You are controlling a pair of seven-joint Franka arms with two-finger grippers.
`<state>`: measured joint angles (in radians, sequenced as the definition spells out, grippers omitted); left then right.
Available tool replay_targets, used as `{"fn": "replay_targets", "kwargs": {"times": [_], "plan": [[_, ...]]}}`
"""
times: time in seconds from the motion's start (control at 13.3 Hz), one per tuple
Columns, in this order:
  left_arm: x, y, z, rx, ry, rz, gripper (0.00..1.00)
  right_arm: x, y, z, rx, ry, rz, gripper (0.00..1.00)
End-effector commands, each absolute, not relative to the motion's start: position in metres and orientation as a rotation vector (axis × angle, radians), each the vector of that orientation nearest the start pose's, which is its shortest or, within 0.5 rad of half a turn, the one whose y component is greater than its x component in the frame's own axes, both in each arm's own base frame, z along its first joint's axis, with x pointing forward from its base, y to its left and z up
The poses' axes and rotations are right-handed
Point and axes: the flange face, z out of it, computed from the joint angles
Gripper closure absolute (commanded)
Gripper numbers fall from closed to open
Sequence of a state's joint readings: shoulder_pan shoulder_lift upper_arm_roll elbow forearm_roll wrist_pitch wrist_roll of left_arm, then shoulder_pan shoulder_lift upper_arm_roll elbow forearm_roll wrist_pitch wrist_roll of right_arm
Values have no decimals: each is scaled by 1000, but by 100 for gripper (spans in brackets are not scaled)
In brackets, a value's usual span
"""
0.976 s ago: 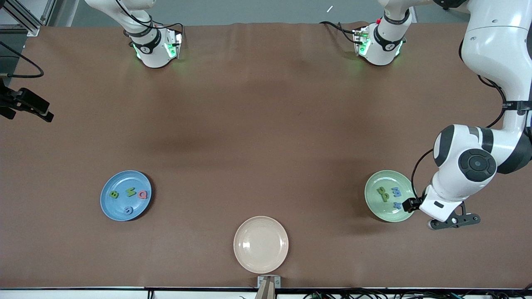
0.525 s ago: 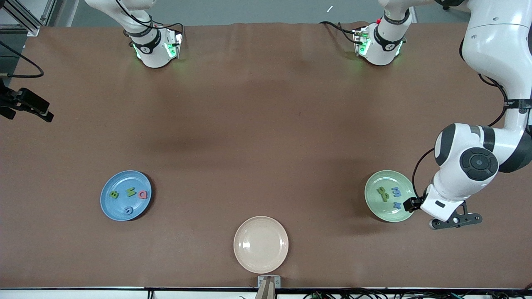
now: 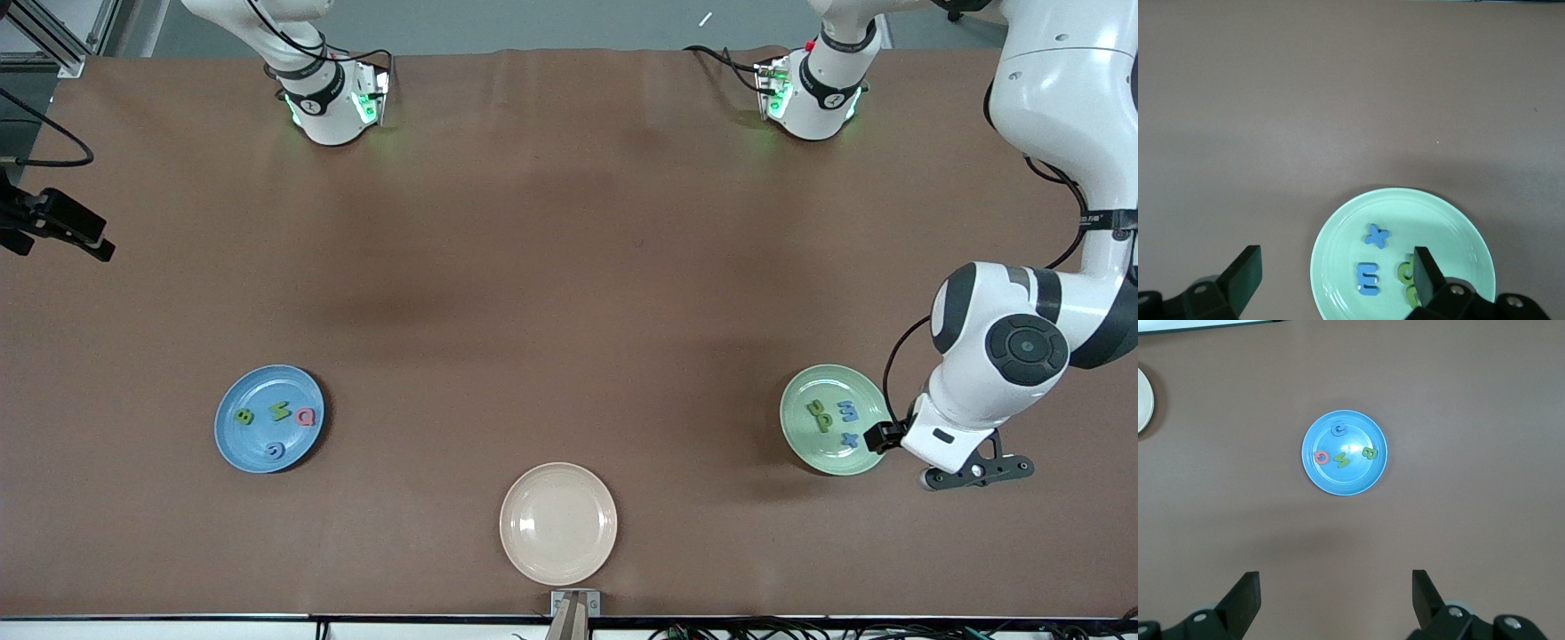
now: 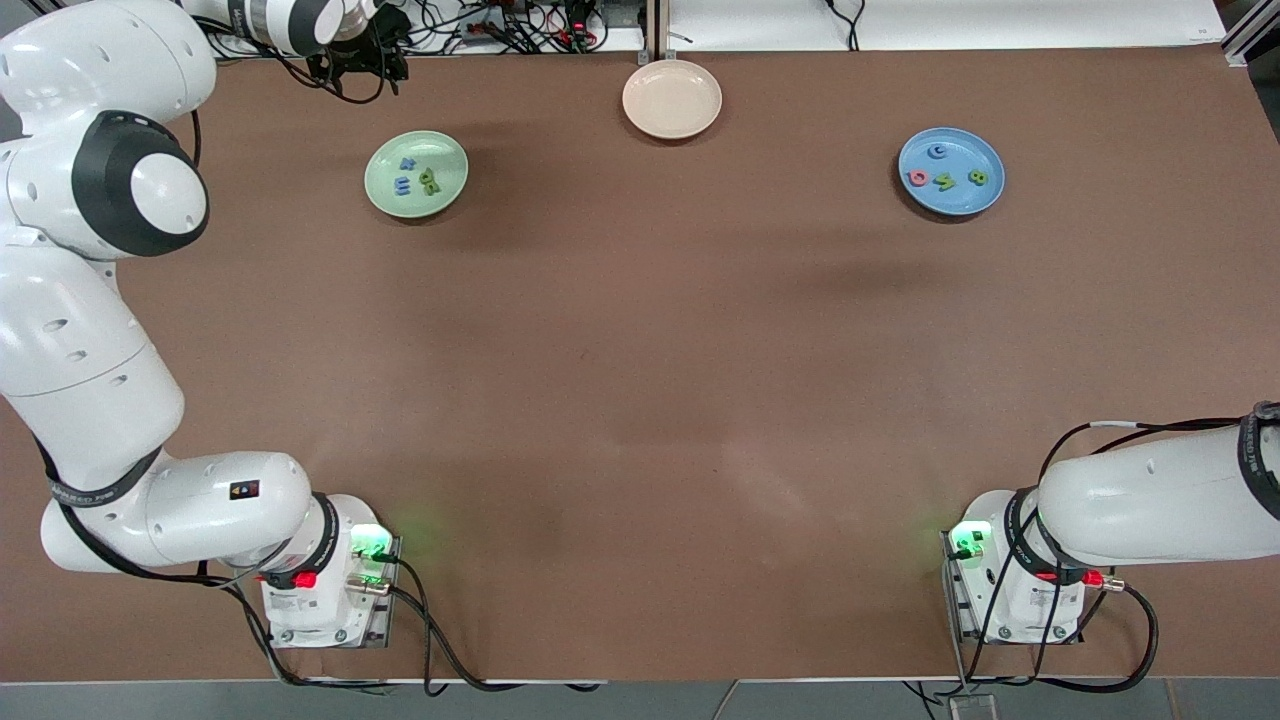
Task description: Sort uppercase to blue plate, lowercase to green plate
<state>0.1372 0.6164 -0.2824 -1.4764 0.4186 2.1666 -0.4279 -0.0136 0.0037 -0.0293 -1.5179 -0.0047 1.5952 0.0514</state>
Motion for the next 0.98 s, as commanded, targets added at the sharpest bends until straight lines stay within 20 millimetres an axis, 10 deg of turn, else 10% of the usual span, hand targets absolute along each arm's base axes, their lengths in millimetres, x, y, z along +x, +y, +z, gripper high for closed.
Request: {"fn": "replay_targets", "kwargs": {"times": [0.0,0.9], "plan": [[712,-49,359,-2949,-157,-217,0,556,-26,649,-3143,150,-121,0],[663,-71,491,-3004,-268,-143,0,555,-29,650,-3143,154,-123,0]]}}
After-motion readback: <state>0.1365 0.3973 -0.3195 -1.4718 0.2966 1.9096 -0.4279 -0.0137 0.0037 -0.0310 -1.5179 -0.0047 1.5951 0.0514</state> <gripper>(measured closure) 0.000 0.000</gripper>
